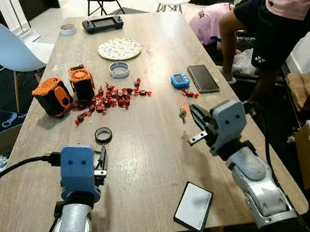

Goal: Hang keys on a hook

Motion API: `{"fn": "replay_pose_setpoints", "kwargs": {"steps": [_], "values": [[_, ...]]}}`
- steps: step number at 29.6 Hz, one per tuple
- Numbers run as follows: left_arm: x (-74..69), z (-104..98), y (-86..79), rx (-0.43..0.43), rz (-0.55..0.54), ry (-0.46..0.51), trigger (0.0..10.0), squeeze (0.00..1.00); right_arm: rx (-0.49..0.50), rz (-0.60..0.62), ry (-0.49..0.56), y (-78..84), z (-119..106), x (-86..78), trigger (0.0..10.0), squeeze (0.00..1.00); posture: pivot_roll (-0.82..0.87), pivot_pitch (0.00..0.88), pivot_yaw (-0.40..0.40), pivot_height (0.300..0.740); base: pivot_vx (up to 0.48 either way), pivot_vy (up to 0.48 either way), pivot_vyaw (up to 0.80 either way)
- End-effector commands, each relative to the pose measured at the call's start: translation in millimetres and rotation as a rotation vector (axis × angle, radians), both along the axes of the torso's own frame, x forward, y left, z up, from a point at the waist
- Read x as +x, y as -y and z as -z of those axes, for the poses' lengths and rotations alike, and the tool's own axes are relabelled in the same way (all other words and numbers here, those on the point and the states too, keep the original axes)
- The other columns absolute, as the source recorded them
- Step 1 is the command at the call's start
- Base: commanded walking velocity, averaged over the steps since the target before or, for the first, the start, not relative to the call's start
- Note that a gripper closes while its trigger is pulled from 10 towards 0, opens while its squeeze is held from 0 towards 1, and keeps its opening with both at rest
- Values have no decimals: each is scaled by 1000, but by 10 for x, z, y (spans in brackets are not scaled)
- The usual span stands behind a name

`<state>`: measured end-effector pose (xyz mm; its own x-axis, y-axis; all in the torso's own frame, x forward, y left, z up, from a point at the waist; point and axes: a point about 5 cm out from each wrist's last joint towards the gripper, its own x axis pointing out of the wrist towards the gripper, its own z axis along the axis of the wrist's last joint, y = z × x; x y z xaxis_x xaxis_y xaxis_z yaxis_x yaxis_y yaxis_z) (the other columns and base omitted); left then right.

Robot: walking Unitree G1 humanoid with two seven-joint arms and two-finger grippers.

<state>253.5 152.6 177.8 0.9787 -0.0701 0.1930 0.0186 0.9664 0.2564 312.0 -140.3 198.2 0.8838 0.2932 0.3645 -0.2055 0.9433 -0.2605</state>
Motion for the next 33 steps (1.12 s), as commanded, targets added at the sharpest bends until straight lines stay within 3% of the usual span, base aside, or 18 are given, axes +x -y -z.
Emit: {"fn": "replay_pose_setpoints", "kwargs": {"steps": [1, 5, 11, 29, 33], "values": [[32, 32, 56, 29, 36, -4, 10000, 0, -8, 45, 16, 106, -1, -20, 10000, 0, 93, 120, -70, 740, 0, 0, 0], [92, 15, 129, -8, 75, -6, 10000, 0, -13, 66, 19, 147, 1, -10, 10000, 0, 83, 116, -61, 740, 0, 0, 0], [125, 12, 161, -12, 87, 8, 10000, 0, -8, 52, -6, 77, 74, -11, 10000, 0, 84, 118, -59, 740, 0, 0, 0], [126, 11, 133, -21, 61, 32, 10000, 0, 15, 36, -30, 15, 124, 30, 10000, 0, 112, 124, -72, 740, 0, 0, 0], [126, 12, 130, -18, 58, 34, 10000, 0, 16, 33, -34, 5, 133, 35, 10000, 0, 117, 127, -73, 740, -326, 0, 0]]}}
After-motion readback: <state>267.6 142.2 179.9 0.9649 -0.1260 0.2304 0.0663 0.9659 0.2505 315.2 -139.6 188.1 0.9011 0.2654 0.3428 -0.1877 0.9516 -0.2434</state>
